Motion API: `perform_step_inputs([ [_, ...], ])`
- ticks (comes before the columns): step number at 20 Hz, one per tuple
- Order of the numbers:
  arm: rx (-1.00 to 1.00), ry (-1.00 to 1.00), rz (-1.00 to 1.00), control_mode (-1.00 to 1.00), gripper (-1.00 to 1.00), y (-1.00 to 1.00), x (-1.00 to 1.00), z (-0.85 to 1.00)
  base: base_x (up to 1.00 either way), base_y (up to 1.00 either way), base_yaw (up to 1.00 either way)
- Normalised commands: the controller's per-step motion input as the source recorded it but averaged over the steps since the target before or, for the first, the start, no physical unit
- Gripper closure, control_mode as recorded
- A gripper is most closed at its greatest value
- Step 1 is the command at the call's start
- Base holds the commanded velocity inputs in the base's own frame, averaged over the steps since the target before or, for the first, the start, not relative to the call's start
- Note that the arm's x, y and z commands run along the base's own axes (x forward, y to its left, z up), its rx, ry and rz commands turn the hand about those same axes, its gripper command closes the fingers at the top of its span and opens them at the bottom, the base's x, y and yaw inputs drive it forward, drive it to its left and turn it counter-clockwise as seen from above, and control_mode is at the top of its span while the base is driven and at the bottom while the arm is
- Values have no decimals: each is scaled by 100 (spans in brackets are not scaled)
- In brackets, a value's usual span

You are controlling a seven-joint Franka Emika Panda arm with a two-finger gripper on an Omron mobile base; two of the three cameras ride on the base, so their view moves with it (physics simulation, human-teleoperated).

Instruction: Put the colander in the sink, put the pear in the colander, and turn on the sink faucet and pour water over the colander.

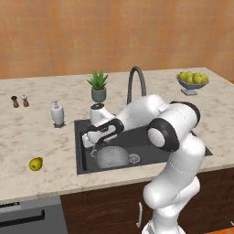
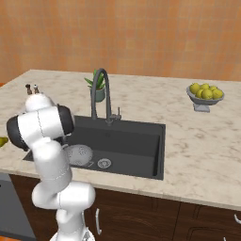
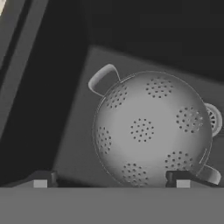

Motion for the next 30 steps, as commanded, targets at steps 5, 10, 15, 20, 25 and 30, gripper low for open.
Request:
perform_step_inputs([
  [5,4,-28,0,-100,-100,0,-64,81,0,0,0],
  [10,12,-15,0,-100,-100,8,-67,78,0,0,0],
  [15,13,5,10,-100,-100,40,-50,41,0,0,0],
  [20,5,30,18,-100,-100,69,-7,16,0,0,0],
  [25,0,27,1,-100,-100,86,2,15,0,0,0],
  [30,0,7,-16,-100,-100,81,-4,3,0,0,0],
])
